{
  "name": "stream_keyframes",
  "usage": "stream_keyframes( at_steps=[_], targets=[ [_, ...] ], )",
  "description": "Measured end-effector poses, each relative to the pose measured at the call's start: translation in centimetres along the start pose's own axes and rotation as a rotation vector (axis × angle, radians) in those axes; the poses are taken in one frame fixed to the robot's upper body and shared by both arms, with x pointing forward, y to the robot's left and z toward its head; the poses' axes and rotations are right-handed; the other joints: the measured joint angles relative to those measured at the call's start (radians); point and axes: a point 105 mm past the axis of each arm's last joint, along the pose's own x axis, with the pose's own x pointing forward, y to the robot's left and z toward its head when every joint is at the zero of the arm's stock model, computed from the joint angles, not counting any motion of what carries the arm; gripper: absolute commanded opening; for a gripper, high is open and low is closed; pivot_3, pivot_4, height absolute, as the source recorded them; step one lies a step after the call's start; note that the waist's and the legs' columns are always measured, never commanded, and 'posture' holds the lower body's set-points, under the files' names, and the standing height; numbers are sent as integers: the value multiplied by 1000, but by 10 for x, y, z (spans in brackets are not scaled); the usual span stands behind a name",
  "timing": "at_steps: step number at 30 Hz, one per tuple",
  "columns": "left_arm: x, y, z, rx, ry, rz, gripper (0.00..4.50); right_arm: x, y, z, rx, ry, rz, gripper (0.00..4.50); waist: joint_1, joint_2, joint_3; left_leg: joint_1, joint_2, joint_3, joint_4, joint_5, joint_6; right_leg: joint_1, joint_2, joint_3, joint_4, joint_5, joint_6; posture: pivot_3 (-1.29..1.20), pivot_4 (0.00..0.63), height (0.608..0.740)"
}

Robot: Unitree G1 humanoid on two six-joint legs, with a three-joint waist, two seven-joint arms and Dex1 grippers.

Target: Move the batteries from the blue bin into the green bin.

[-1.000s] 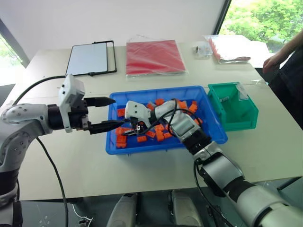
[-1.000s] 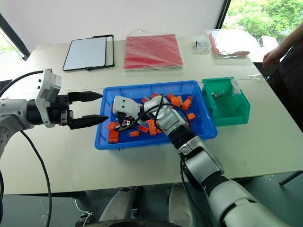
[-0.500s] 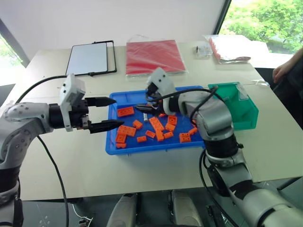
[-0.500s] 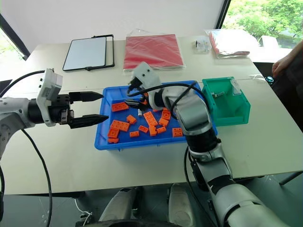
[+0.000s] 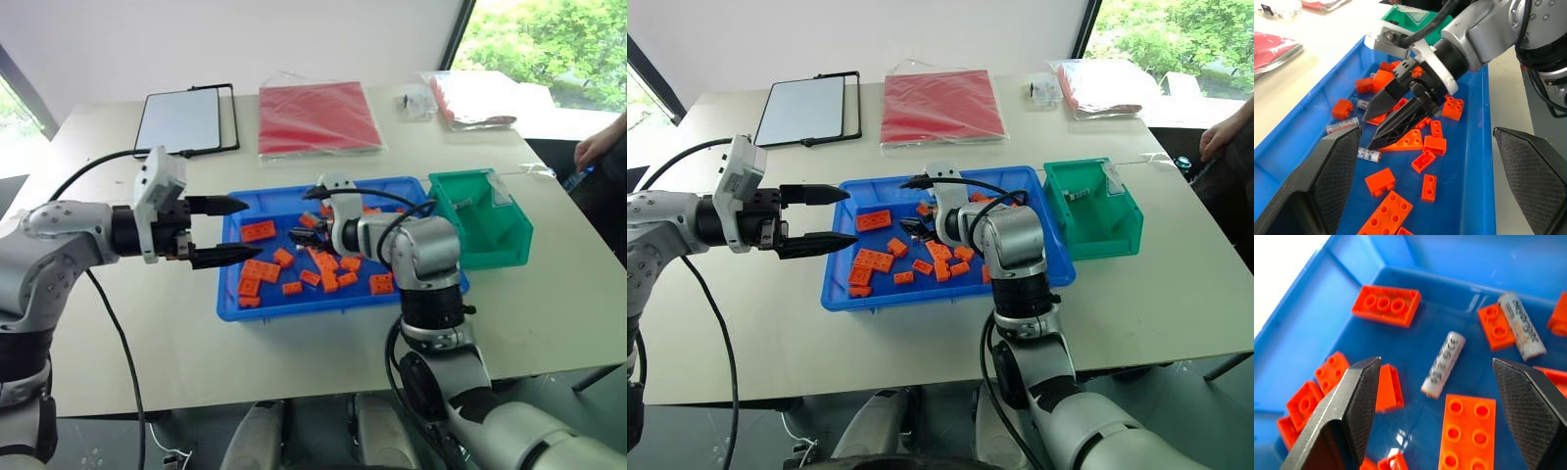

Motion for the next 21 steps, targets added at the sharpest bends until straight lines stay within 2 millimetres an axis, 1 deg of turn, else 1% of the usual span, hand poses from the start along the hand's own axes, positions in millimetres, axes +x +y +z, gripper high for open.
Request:
stream_keyframes(
  at_steps=[11,12,14,16,19,20,21],
  targets=[
    [-1,-6,-8,-21,16,12,4500,28,9,-21,-67,75,27,3672,-1,0,0,0,0,0,0,0,0,0,0,0,0,0,0,0,150,731],
    [-1,-6,-7,-19,15,18,4500,30,10,-21,-73,70,31,3439,-1,0,0,0,0,0,0,0,0,0,0,0,0,0,0,0,150,731],
    [-2,-6,-6,-13,10,24,4500,33,11,-21,-83,67,33,2817,-1,0,0,0,0,0,0,0,0,0,0,0,0,0,0,0,150,731],
    [-4,-5,-4,-8,4,30,4500,35,13,-21,-90,62,43,1884,-1,0,0,0,0,0,0,0,0,0,0,0,0,0,0,0,150,731],
    [-4,-6,-4,-17,1,25,4500,33,17,-21,-81,65,63,293,-1,0,0,0,0,0,0,0,0,0,0,0,0,0,0,0,150,731],
    [-5,-4,-5,-27,-1,26,4500,30,17,-19,-77,64,67,32,0,0,0,0,0,0,0,0,0,0,0,0,0,0,0,0,150,731],
    [-7,-2,-6,-42,-2,30,4500,26,17,-17,-73,62,68,32,1,0,0,0,0,0,0,0,0,0,0,0,0,0,0,0,150,731]
  ],
)
